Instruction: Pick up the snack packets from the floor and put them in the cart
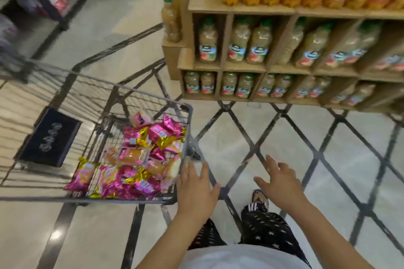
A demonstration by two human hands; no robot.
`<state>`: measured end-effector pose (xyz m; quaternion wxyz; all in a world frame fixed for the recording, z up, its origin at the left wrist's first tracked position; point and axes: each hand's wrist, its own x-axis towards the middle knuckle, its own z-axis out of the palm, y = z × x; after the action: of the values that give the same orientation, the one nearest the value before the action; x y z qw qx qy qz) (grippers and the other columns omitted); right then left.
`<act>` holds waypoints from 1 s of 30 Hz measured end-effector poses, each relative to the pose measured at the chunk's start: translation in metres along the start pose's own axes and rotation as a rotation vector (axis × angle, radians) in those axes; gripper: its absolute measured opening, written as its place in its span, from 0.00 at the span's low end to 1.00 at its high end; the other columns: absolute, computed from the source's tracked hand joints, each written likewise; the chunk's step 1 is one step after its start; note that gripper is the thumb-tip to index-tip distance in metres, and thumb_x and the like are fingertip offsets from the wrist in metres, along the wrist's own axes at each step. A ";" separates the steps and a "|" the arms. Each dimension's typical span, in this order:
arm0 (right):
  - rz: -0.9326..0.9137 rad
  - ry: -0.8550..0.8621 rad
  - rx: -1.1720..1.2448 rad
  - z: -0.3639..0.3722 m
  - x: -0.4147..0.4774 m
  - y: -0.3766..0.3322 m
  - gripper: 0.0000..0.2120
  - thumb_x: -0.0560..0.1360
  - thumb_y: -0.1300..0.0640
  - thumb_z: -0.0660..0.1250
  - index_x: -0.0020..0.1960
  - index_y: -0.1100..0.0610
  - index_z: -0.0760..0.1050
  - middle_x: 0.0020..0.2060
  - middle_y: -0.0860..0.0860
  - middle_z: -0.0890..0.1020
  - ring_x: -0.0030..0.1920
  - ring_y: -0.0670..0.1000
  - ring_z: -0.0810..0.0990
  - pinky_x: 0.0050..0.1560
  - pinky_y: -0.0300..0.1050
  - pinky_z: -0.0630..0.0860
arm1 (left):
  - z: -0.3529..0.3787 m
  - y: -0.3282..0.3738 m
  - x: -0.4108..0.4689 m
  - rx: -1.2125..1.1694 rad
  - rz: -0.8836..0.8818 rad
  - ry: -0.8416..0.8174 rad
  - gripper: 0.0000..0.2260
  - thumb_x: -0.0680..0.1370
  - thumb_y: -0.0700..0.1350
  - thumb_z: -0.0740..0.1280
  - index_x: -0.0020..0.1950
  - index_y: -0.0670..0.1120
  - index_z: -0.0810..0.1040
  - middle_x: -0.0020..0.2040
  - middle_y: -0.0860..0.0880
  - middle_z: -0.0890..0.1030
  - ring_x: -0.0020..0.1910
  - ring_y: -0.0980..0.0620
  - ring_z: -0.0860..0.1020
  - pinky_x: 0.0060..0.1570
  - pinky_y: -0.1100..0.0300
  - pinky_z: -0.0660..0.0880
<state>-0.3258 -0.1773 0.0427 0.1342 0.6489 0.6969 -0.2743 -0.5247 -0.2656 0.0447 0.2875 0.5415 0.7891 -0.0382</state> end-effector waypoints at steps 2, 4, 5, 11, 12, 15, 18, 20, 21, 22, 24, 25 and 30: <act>0.062 0.024 0.030 -0.007 -0.003 0.029 0.36 0.78 0.38 0.59 0.79 0.49 0.47 0.73 0.58 0.63 0.71 0.61 0.63 0.67 0.54 0.67 | 0.000 0.029 0.006 0.048 0.052 -0.036 0.32 0.82 0.61 0.53 0.81 0.51 0.46 0.80 0.39 0.48 0.79 0.41 0.47 0.77 0.46 0.50; 0.124 0.037 0.053 -0.018 -0.006 0.061 0.36 0.78 0.37 0.58 0.79 0.48 0.47 0.73 0.58 0.62 0.72 0.61 0.62 0.66 0.54 0.66 | 0.002 0.060 0.011 0.085 0.106 -0.054 0.32 0.82 0.62 0.53 0.81 0.51 0.46 0.80 0.39 0.47 0.79 0.40 0.47 0.77 0.45 0.50; 0.151 0.041 0.067 -0.023 -0.006 0.078 0.36 0.78 0.37 0.58 0.79 0.48 0.47 0.73 0.58 0.62 0.72 0.61 0.62 0.66 0.55 0.66 | 0.003 0.077 0.014 0.101 0.129 -0.065 0.32 0.82 0.62 0.53 0.81 0.51 0.45 0.80 0.39 0.46 0.79 0.40 0.47 0.77 0.44 0.50; 0.279 0.096 0.168 -0.062 -0.008 0.188 0.35 0.79 0.38 0.57 0.79 0.49 0.47 0.72 0.58 0.63 0.71 0.61 0.63 0.66 0.54 0.66 | 0.014 0.195 0.031 0.278 0.239 -0.115 0.32 0.82 0.62 0.52 0.81 0.50 0.45 0.80 0.38 0.47 0.79 0.38 0.48 0.76 0.43 0.50; 0.299 0.103 0.176 -0.069 -0.008 0.208 0.35 0.79 0.38 0.57 0.79 0.49 0.47 0.73 0.58 0.62 0.71 0.61 0.62 0.66 0.54 0.66 | 0.018 0.216 0.033 0.300 0.258 -0.122 0.32 0.82 0.62 0.52 0.81 0.50 0.45 0.80 0.38 0.47 0.79 0.38 0.48 0.76 0.42 0.50; 0.350 0.119 0.234 -0.088 -0.007 0.272 0.36 0.79 0.38 0.57 0.79 0.49 0.46 0.74 0.59 0.61 0.72 0.61 0.61 0.68 0.54 0.64 | 0.031 0.289 0.041 0.349 0.322 -0.122 0.32 0.82 0.62 0.52 0.81 0.50 0.46 0.80 0.39 0.49 0.79 0.38 0.49 0.76 0.42 0.51; 0.408 0.126 0.271 -0.106 -0.010 0.332 0.35 0.79 0.39 0.57 0.79 0.50 0.46 0.75 0.58 0.59 0.73 0.60 0.59 0.69 0.52 0.63 | 0.047 0.360 0.043 0.357 0.398 -0.130 0.32 0.82 0.62 0.52 0.81 0.51 0.46 0.80 0.40 0.50 0.79 0.40 0.50 0.76 0.44 0.52; 0.450 0.136 0.301 -0.115 -0.016 0.365 0.35 0.80 0.39 0.56 0.79 0.50 0.46 0.76 0.57 0.58 0.74 0.60 0.58 0.69 0.52 0.63 | 0.058 0.399 0.041 0.364 0.452 -0.144 0.32 0.82 0.62 0.53 0.81 0.51 0.47 0.80 0.41 0.51 0.79 0.41 0.50 0.76 0.45 0.53; 0.471 0.143 0.325 -0.119 -0.019 0.380 0.34 0.80 0.39 0.57 0.79 0.49 0.46 0.76 0.57 0.59 0.74 0.60 0.58 0.68 0.52 0.63 | 0.063 0.417 0.040 0.372 0.476 -0.157 0.32 0.82 0.62 0.53 0.81 0.52 0.47 0.80 0.41 0.50 0.79 0.41 0.50 0.76 0.45 0.53; 0.493 0.151 0.351 -0.122 -0.021 0.394 0.34 0.80 0.39 0.57 0.79 0.49 0.47 0.76 0.57 0.59 0.74 0.60 0.58 0.68 0.52 0.63 | 0.068 0.432 0.039 0.382 0.496 -0.174 0.32 0.82 0.62 0.53 0.81 0.52 0.47 0.80 0.41 0.50 0.79 0.41 0.49 0.76 0.45 0.53; 0.536 0.160 0.406 -0.126 -0.023 0.416 0.33 0.79 0.39 0.58 0.79 0.47 0.49 0.75 0.57 0.61 0.74 0.60 0.58 0.68 0.54 0.63 | 0.075 0.458 0.038 0.408 0.536 -0.194 0.32 0.82 0.62 0.53 0.81 0.52 0.47 0.81 0.41 0.49 0.79 0.41 0.49 0.76 0.46 0.52; 0.554 0.156 0.428 -0.128 -0.023 0.426 0.33 0.79 0.39 0.58 0.79 0.47 0.50 0.75 0.57 0.61 0.74 0.61 0.58 0.68 0.55 0.63 | 0.078 0.469 0.039 0.425 0.555 -0.199 0.32 0.82 0.62 0.53 0.81 0.52 0.47 0.81 0.41 0.49 0.79 0.41 0.49 0.76 0.46 0.52; 0.637 0.149 0.513 -0.136 -0.018 0.458 0.34 0.79 0.39 0.57 0.79 0.48 0.48 0.74 0.58 0.61 0.72 0.61 0.60 0.68 0.55 0.63 | 0.087 0.514 0.056 0.511 0.627 -0.230 0.32 0.82 0.63 0.53 0.81 0.52 0.46 0.81 0.41 0.50 0.79 0.41 0.50 0.77 0.45 0.52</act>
<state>0.1475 -0.1135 0.0673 -0.0045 0.8626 0.3783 -0.3359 -0.0521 -0.0399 0.0738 0.2279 0.8016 0.5139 -0.2035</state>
